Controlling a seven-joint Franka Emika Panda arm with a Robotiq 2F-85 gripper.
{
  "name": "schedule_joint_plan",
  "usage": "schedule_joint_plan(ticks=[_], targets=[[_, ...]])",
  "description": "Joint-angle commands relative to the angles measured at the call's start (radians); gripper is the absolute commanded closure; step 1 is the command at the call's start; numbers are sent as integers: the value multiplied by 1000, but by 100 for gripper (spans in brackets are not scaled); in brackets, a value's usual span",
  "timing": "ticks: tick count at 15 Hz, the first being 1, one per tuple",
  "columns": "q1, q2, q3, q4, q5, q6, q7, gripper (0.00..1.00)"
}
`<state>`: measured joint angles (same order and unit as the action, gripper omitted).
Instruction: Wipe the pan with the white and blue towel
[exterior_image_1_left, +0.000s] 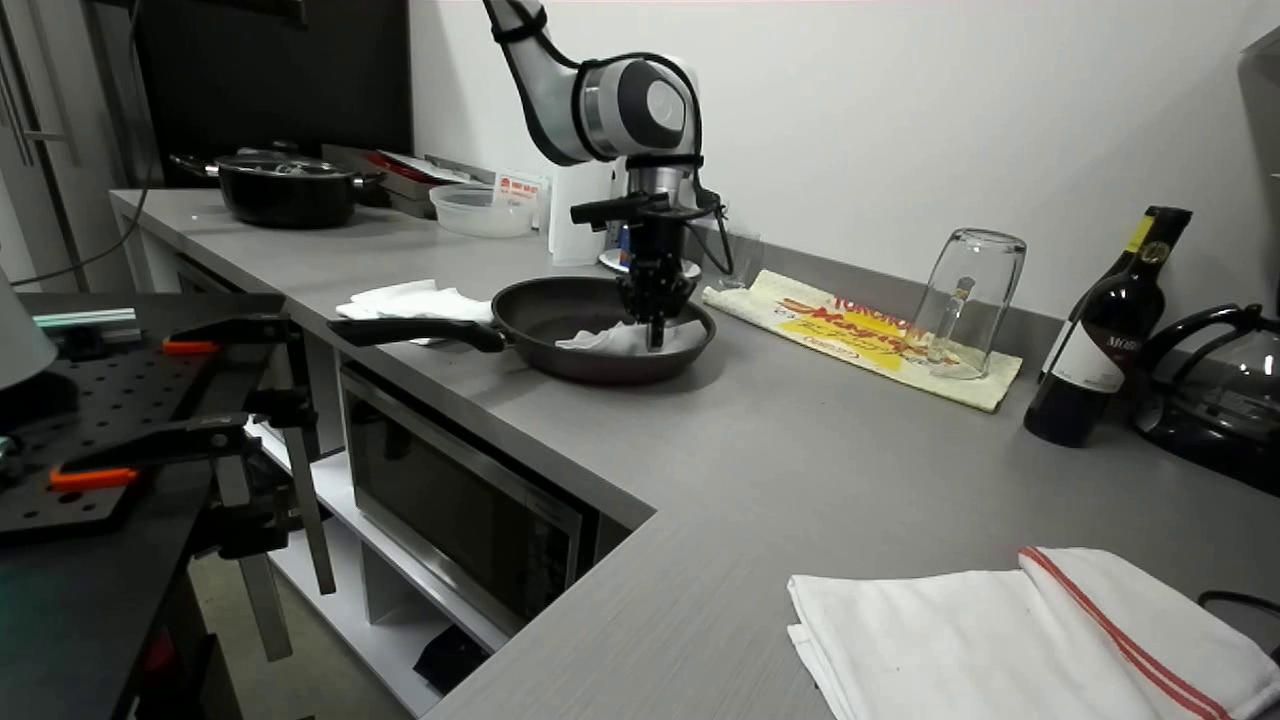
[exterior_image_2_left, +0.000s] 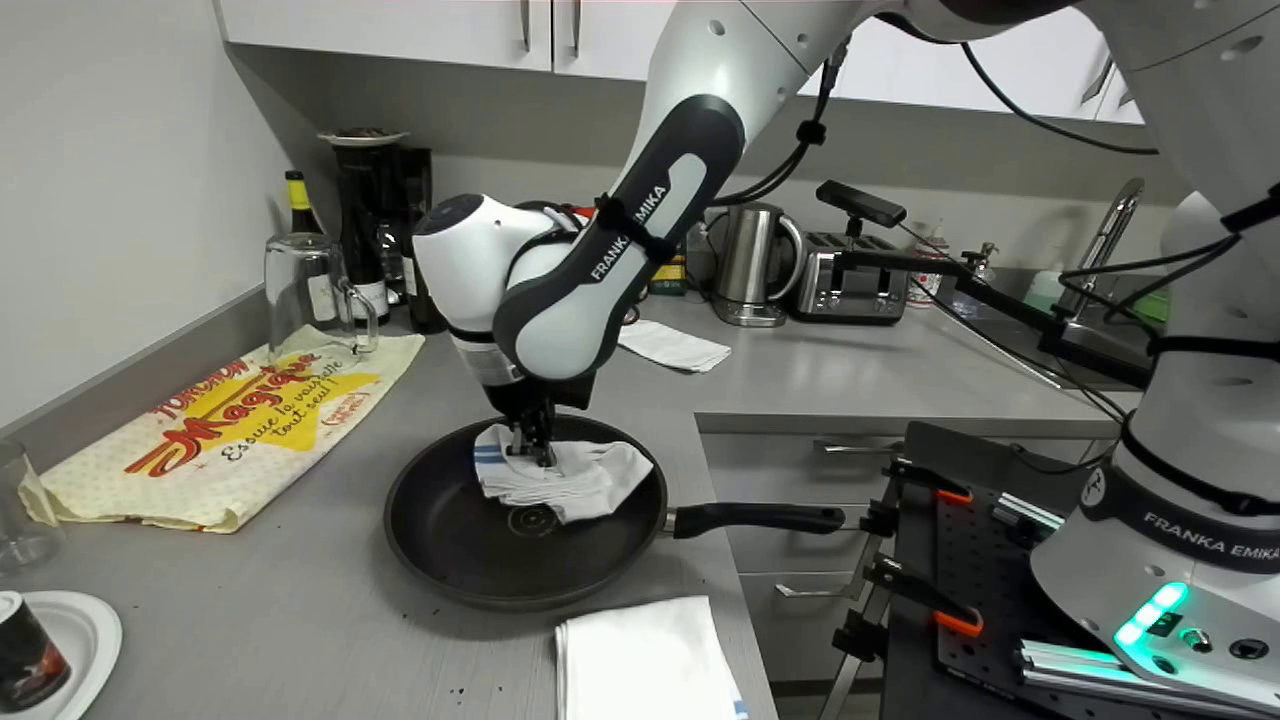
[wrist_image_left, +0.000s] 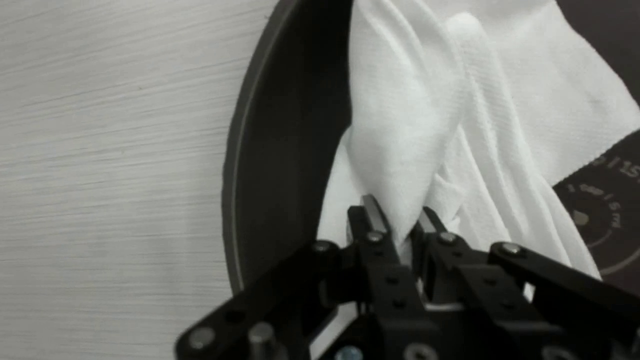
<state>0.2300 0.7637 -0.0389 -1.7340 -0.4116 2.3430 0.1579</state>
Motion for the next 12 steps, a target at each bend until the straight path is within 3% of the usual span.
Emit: schedule_joint_plan(ticks=[1, 12], targets=[[-32, 20, 50, 37, 119, -32, -22, 97], [-49, 41, 166, 60, 357, -118, -67, 97]])
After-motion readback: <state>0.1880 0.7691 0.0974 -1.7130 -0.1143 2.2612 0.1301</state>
